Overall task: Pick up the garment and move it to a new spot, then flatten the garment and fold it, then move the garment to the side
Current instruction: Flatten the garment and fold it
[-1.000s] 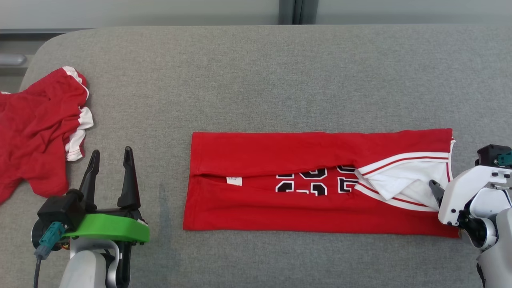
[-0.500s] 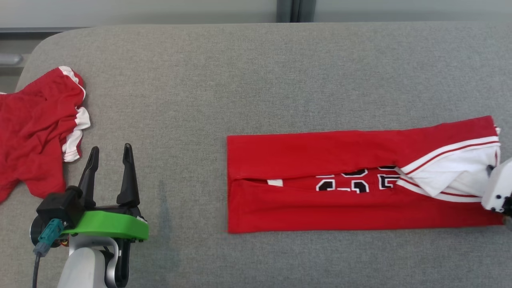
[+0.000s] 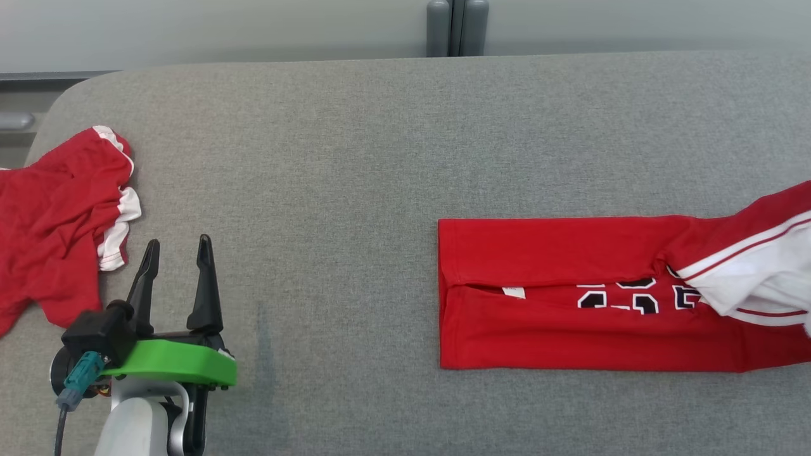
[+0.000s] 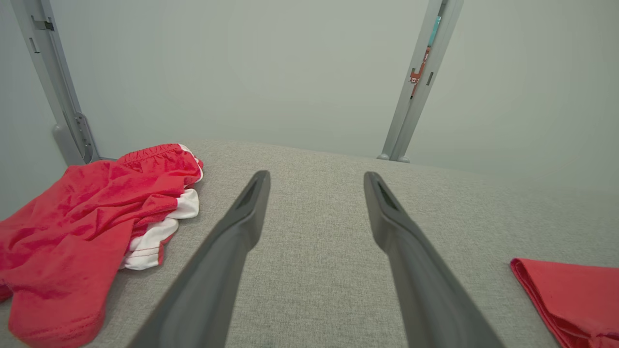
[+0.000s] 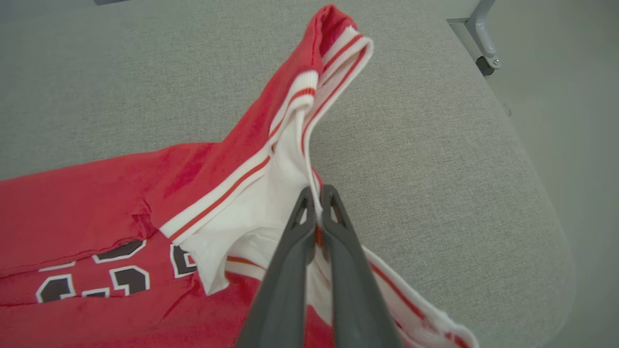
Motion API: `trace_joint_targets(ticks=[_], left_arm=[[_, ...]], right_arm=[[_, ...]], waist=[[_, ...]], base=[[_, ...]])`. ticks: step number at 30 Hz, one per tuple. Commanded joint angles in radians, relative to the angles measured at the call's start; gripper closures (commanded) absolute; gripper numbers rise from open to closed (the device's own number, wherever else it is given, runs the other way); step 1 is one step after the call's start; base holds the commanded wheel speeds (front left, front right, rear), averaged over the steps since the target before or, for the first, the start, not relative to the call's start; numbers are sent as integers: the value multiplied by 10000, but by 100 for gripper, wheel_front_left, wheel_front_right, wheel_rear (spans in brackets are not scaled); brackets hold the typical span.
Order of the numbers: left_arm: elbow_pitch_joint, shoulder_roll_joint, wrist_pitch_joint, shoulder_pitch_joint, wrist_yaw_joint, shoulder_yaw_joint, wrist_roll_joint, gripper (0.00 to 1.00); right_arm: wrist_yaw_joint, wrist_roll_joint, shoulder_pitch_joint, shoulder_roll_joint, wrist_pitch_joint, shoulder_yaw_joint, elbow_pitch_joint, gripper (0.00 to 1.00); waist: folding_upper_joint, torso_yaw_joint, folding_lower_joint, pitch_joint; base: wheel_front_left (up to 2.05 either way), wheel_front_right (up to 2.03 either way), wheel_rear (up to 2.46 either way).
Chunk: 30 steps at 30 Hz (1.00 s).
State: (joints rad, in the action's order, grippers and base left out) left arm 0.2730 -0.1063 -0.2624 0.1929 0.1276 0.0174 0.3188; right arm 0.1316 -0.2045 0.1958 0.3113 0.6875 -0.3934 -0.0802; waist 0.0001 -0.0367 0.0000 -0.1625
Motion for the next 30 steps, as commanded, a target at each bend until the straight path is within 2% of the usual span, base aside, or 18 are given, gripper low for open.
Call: trace_joint_targets(ticks=[1, 5, 8, 12, 15, 22, 30], left_arm=[[-8, -12, -30, -126, 34, -12, -27, 0], [-40, 53, -30, -98, 35, 51, 60, 0], [-43, 89, -30, -106, 36, 61, 78, 0], [-14, 100, -30, -159, 35, 135, 97, 0], [22, 88, -30, -155, 35, 261, 131, 0], [72, 50, -30, -118, 36, 447, 207, 0], [65, 76, -31, -2, 35, 502, 250, 0]], right_arm=[[-18, -122, -142, -115, 80, 271, 249, 100], [-17, -271, -384, -571, 291, 1545, 1243, 100], [-14, -445, -447, -964, 265, 2880, 1664, 100], [-14, -648, -102, -1280, 15, 4425, 1341, 100], [-14, -737, 179, -1548, -267, 5182, 700, 100], [-14, -846, 990, -2278, -1188, 5879, -1118, 100], [-14, -771, 1701, -2567, -1930, 6090, -2364, 100]], waist=[[-1, 15, 0, 21], [-1, -77, 0, 127], [-1, -143, 0, 186], [-1, -258, 0, 249], [-1, -395, 0, 273], [-1, -778, 0, 244], [-1, -1123, 0, 119]], base=[[0, 0, 0], [0, 0, 0], [0, 0, 0], [0, 0, 0], [0, 0, 0], [0, 0, 0], [0, 0, 0]])
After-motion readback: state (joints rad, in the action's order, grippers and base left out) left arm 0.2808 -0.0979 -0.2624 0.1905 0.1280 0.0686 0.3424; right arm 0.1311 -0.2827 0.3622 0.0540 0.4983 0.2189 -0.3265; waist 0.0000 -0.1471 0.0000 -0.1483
